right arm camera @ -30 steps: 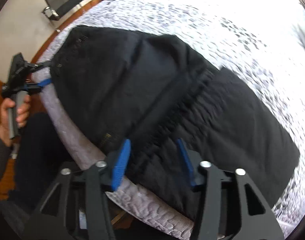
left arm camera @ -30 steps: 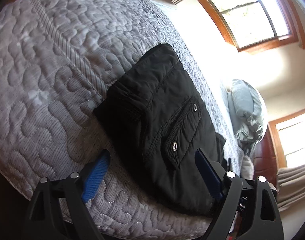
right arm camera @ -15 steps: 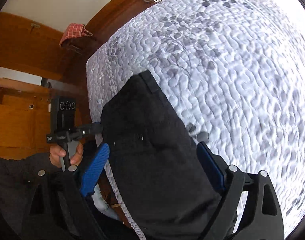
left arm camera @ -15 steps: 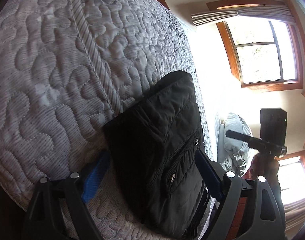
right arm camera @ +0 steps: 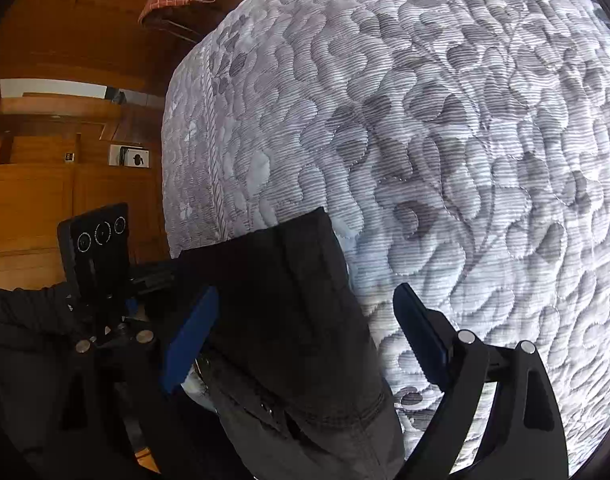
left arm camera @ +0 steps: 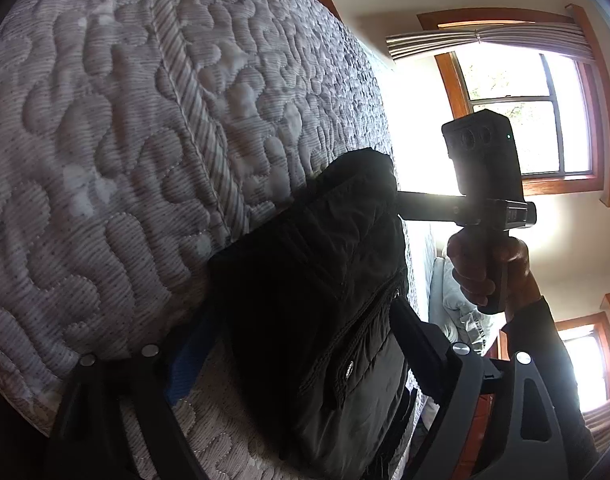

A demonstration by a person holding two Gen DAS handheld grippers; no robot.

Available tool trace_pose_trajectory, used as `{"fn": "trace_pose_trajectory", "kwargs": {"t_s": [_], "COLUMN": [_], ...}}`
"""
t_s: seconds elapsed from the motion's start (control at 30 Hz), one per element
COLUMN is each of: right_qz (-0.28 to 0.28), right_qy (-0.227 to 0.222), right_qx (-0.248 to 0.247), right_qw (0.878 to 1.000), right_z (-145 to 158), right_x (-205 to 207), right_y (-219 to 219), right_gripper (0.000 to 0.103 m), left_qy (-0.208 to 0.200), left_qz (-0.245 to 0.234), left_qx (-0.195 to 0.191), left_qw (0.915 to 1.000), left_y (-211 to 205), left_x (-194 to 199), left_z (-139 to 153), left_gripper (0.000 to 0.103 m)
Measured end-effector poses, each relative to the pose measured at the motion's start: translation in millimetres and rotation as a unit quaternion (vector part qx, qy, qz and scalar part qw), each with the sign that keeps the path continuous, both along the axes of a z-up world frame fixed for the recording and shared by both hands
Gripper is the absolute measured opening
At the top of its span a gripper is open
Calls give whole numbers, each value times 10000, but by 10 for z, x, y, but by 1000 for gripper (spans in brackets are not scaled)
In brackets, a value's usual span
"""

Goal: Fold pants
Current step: 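Grasp the pants edge with the right tool while the left tool grips the waist end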

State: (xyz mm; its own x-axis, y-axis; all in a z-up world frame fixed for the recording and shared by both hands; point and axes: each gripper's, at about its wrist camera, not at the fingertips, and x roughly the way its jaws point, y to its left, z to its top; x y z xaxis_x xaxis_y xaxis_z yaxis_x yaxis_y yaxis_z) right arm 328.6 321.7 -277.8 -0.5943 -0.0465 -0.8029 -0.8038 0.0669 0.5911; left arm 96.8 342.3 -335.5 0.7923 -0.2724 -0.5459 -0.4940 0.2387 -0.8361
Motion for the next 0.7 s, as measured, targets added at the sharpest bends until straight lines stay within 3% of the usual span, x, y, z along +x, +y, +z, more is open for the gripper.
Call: {"fn": "trace_pose_trajectory", "kwargs": {"t_s": [0.07, 0.17, 0.2, 0.3, 0.43, 0.7], "right_qz": [95, 212, 225, 240, 281, 269], "right_qy": [56, 80, 87, 173, 30, -251], "right_qx": [-52, -135, -143, -196, -222, -38], "right_qw": [9999, 9997, 9996, 9994, 9994, 9993], "right_z": [-58, -117, -126, -79, 12, 417], "right_x": [-42, -100, -114, -125, -142, -168], "right_y": [67, 140, 164, 156, 169, 24], "right_gripper": [89, 88, 84, 51, 36, 29], "left_qy": [-13, 86, 78, 89, 108, -16], "left_qz": [29, 58, 88, 132, 149, 52], "left_qx": [-16, -94, -161, -256, -203, 40], "left_qw": [10000, 9999, 9998, 9995, 9996, 10000], "left_y": [-30, 1, 18, 40, 17, -2], "left_x": [10, -101, -119, -166, -226, -227], "left_z": [-7, -64, -81, -96, -69, 182], "left_gripper": [80, 61, 57, 50, 40, 34]}}
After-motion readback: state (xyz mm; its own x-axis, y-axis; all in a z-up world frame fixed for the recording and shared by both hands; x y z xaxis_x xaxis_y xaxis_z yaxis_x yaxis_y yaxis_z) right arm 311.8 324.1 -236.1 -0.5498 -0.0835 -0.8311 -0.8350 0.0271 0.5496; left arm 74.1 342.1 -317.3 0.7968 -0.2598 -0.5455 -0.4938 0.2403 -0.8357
